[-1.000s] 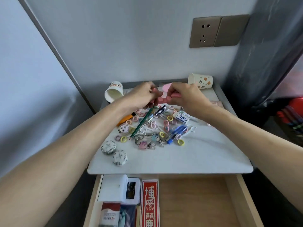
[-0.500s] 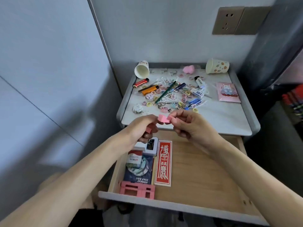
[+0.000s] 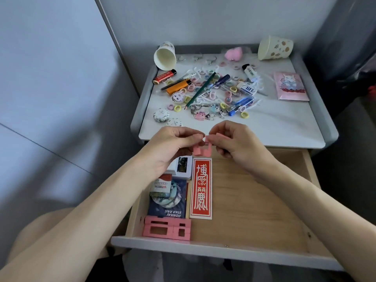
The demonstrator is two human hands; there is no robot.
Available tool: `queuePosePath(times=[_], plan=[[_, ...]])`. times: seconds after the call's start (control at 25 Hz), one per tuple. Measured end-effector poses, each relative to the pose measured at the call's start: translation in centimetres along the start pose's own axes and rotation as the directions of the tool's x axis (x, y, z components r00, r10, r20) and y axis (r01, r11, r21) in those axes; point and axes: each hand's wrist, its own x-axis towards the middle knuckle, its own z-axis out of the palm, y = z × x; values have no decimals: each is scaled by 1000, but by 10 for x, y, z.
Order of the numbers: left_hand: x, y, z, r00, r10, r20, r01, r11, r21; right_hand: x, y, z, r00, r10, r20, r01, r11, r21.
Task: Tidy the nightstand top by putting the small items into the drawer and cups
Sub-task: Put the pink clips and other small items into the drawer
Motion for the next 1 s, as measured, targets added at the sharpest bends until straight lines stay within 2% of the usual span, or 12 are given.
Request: queuePosePath(times=[0.2,0.52,0.76,0.88,1.0], plan=[[-1,0,0,1000,3,18,-6,987,163,-1,3,1,997,59,43,-59,998,3],[-6,1,-3,992,-83,99,56,968,245,-1,0,1,988,71,134,-75,997,26],[-5,-2,-5,996,-63,63,51,984,170,-5,5,8,986,151,66,-161,970,181],[-7,-4,-9,998,-51,-25,53,994,91,-9,9,8,984,176,35,-179,972,152],[-11,-10,-15,995,-55,-88,60,996,63,-18,15,18,990,139,34,-142,981,134]])
